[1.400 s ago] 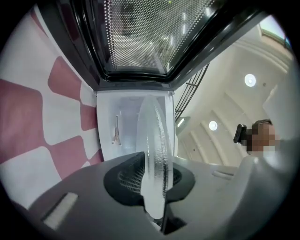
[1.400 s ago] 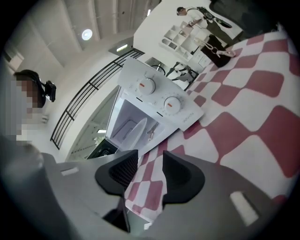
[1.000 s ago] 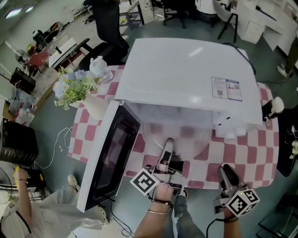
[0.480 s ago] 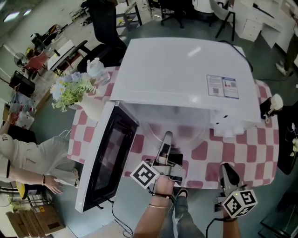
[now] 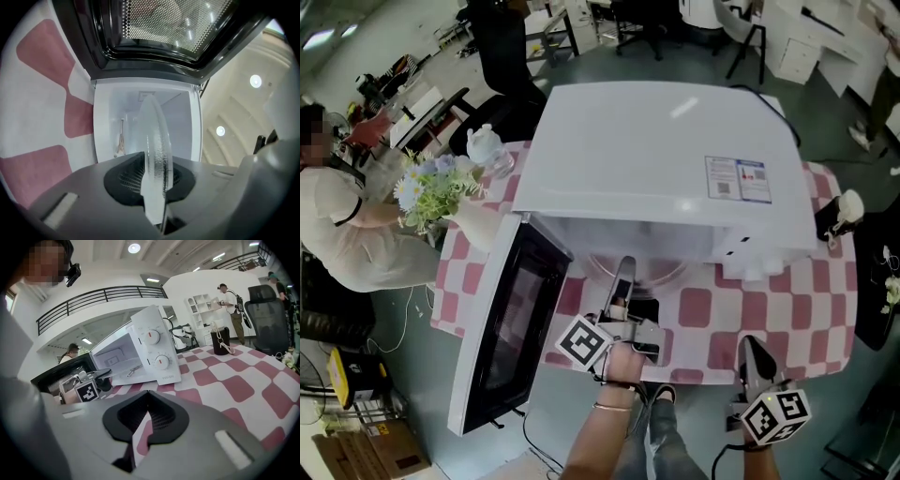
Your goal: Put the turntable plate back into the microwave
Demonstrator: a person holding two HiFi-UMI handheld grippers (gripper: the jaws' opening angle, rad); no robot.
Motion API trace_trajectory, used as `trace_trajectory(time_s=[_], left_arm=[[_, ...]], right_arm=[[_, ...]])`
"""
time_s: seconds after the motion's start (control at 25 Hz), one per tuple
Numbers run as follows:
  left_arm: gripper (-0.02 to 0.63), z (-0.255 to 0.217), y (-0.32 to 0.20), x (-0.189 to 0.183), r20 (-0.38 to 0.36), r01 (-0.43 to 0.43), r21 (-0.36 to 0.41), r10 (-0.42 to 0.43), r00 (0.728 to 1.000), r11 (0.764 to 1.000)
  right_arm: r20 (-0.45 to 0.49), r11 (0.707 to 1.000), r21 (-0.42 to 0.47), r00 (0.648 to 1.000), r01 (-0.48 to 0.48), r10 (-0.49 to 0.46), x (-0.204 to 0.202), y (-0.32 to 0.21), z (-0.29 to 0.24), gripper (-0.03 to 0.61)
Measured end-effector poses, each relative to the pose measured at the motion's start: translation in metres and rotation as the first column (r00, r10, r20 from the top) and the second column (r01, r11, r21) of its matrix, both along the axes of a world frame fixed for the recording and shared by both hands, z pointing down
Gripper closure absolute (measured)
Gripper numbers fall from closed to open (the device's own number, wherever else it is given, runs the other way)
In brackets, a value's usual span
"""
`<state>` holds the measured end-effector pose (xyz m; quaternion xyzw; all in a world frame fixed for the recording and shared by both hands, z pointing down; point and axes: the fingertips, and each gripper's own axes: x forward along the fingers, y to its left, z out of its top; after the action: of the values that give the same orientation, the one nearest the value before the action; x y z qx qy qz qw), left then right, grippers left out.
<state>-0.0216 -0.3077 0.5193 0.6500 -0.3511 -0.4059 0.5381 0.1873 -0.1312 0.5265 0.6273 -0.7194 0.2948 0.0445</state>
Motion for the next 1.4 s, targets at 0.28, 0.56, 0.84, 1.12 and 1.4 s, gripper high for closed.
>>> trace_trajectory(time_s=[0.28,0.56,0.84,1.12,1.4], left_arm=[[0.578,0.003,-0.024,0.000,0.017,0.017,-0.006,-0.017,1.000,1.000],[0.578,0.010,-0.037,0.002,0.016,0.026,-0.022,-0.026,1.000,0.999],[0.578,0.008,-0.049,0.011,0.021,0.020,-0.016,-0.019,1.000,1.000],[0.578,0.010,-0.057,0.012,0.032,0.027,-0.039,-0.026,0.999,0.999],[0.578,0.012,-0.064,0.010,0.049,0.036,-0.058,-0.033,0.998,0.998]], right_arm=[[0.039,1.000,-0.028,0.999,-0.007,0.008,-0.002,0.006,0.009,0.569],[0.067,0.996,-0.085,0.998,-0.005,0.011,-0.007,0.023,0.027,0.569],[0.056,0.995,-0.097,0.998,0.037,-0.032,-0.017,0.022,0.032,0.569],[0.057,0.994,-0.096,0.997,0.059,-0.053,-0.022,0.019,0.033,0.569],[0.059,0.993,-0.099,0.997,0.064,-0.059,-0.021,0.017,0.034,0.569]])
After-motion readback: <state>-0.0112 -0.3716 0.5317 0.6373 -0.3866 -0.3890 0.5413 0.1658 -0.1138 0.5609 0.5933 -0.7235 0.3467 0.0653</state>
